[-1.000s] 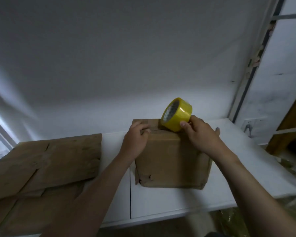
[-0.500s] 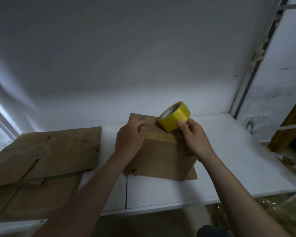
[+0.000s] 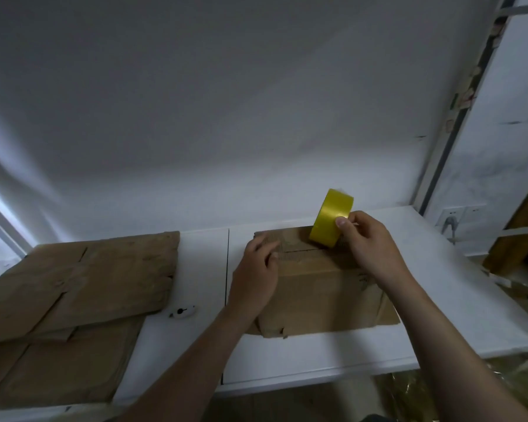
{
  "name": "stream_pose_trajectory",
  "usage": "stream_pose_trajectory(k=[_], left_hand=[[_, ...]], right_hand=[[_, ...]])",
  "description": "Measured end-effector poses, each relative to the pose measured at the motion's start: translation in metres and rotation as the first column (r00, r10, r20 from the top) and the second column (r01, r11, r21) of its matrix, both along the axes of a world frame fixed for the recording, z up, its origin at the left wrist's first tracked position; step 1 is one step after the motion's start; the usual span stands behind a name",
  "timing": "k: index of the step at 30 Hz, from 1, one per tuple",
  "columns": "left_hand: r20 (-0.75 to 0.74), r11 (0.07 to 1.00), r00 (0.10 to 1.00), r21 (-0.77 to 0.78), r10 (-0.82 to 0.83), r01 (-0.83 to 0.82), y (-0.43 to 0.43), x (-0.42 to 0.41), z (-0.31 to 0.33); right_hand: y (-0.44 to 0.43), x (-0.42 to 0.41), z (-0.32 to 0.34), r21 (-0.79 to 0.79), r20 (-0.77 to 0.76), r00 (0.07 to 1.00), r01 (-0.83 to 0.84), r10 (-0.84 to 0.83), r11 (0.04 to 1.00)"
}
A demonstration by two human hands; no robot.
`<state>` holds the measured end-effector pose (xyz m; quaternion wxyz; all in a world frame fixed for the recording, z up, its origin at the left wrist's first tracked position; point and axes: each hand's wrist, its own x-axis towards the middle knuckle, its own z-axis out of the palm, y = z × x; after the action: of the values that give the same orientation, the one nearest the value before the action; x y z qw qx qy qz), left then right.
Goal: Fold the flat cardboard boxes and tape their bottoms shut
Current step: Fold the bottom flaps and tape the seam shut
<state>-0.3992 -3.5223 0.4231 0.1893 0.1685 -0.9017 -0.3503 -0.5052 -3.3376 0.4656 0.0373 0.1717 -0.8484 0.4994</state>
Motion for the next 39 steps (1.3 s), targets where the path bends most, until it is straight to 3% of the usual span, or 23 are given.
stream_pose_trajectory(k=[3, 7, 10, 15, 24, 28, 31, 33, 35, 37, 39], left_hand=[[0.054, 0.998, 0.998, -0.064, 0.01, -0.006, -0.014, 0.003, 0.006], [0.081, 0.992, 0.997, -0.127, 0.003, 0.007, -0.032, 0.017, 0.005], [-0.01, 0.974, 1.0, -0.226, 0.007, -0.009, -0.032, 0.021, 0.005], [-0.252, 0.992, 0.968, 0.117, -0.007, 0.037, -0.017, 0.01, 0.045], [-0.205, 0.961, 0.952, 0.109, -0.227, 0.253, -0.025, -0.029, 0.08], [-0.294, 0.969, 0.944, 0.146, -0.148, 0.197, -0.032, -0.03, 0.084], [-0.31, 0.976, 0.947, 0.162, -0.087, 0.143, -0.031, -0.029, 0.075], [-0.329, 0.974, 0.944, 0.216, 0.011, 0.064, -0.028, -0.028, 0.067], [-0.33, 0.97, 0.935, 0.236, 0.126, -0.047, -0.031, -0.028, 0.058], [-0.314, 0.96, 0.924, 0.238, 0.217, -0.144, -0.037, -0.025, 0.047], [-0.28, 0.901, 0.912, 0.397, 0.3, -0.175, -0.041, -0.024, 0.034]], right_hand=[[-0.009, 0.01, -0.002, -0.02, 0.016, 0.998, -0.056, 0.056, 0.998], [-0.021, 0.036, -0.005, 0.079, -0.02, 0.995, -0.098, 0.099, 0.992], [-0.02, 0.04, -0.002, 0.126, -0.045, 0.99, -0.128, 0.135, 0.984], [-0.015, 0.035, -0.003, 0.127, -0.083, 0.973, -0.202, 0.213, 0.971], [-0.012, 0.027, 0.0, 0.148, -0.163, 0.923, -0.326, 0.349, 0.934], [-0.011, 0.024, 0.001, 0.144, -0.247, 0.904, -0.321, 0.348, 0.936], [-0.013, 0.026, 0.009, 0.117, -0.153, 0.912, -0.365, 0.379, 0.924], [-0.017, 0.024, 0.007, 0.209, -0.082, 0.89, -0.425, 0.449, 0.88], [-0.023, 0.019, -0.001, 0.325, -0.124, 0.859, -0.438, 0.497, 0.838], [-0.031, 0.013, 0.0, 0.307, -0.186, 0.85, -0.427, 0.493, 0.851], [-0.035, 0.006, 0.007, 0.265, -0.201, 0.839, -0.45, 0.505, 0.853]])
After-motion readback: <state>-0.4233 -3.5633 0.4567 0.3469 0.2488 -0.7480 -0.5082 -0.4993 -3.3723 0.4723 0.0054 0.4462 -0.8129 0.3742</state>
